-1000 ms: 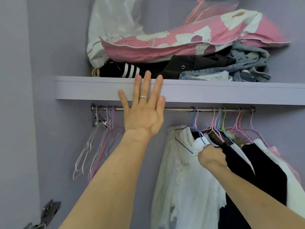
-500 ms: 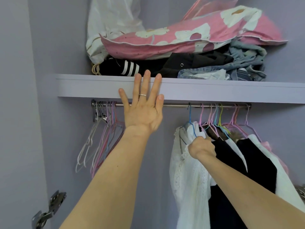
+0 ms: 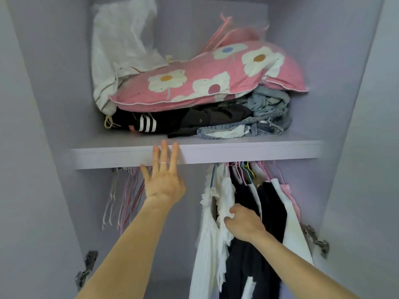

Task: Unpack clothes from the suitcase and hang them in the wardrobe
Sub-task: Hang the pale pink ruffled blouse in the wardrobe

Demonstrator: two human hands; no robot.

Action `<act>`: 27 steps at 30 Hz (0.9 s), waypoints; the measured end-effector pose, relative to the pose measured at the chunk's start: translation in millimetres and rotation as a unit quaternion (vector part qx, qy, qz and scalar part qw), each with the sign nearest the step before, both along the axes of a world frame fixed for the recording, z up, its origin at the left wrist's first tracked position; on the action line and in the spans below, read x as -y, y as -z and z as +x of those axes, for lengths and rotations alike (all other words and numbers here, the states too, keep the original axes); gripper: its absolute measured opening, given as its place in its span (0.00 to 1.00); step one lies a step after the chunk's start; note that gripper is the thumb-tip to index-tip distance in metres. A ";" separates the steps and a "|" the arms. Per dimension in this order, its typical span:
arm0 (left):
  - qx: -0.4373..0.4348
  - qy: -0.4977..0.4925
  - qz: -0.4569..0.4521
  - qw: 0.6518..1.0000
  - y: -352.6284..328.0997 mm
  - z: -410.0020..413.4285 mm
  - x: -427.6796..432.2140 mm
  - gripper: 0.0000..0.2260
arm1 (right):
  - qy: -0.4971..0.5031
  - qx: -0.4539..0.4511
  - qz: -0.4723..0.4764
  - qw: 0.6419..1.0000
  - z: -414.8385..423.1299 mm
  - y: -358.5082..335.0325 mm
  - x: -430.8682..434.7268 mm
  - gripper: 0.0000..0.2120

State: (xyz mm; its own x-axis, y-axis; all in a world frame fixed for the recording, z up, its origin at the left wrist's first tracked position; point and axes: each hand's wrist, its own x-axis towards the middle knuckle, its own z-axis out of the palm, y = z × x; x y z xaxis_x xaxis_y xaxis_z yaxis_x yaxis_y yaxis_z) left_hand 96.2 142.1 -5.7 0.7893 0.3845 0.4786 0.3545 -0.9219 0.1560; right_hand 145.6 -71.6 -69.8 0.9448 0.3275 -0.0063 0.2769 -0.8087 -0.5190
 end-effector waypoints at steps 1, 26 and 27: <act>-0.053 0.009 -0.012 0.998 -14.9 -13.4 11.0 0.39 | -0.008 -0.005 0.002 1.000 -14.2 -16.2 14.4 0.22; -0.224 0.436 -0.068 0.869 126.3 -189.1 327.3 0.20 | 0.181 0.105 0.003 0.978 -293.7 58.8 350.5 0.13; -0.235 0.454 -0.072 0.856 136.2 -191.5 347.3 0.20 | 0.207 0.091 -0.006 0.974 -304.9 67.2 370.7 0.13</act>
State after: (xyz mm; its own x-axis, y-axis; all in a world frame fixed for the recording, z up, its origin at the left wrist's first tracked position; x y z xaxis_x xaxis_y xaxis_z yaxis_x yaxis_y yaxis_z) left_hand -95.3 -205.2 -141.9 0.8865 -0.4620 0.0262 -0.4442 -0.8338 0.3277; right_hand -159.2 -442.3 -137.0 0.9819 -0.0816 0.1712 0.0110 -0.8765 -0.4812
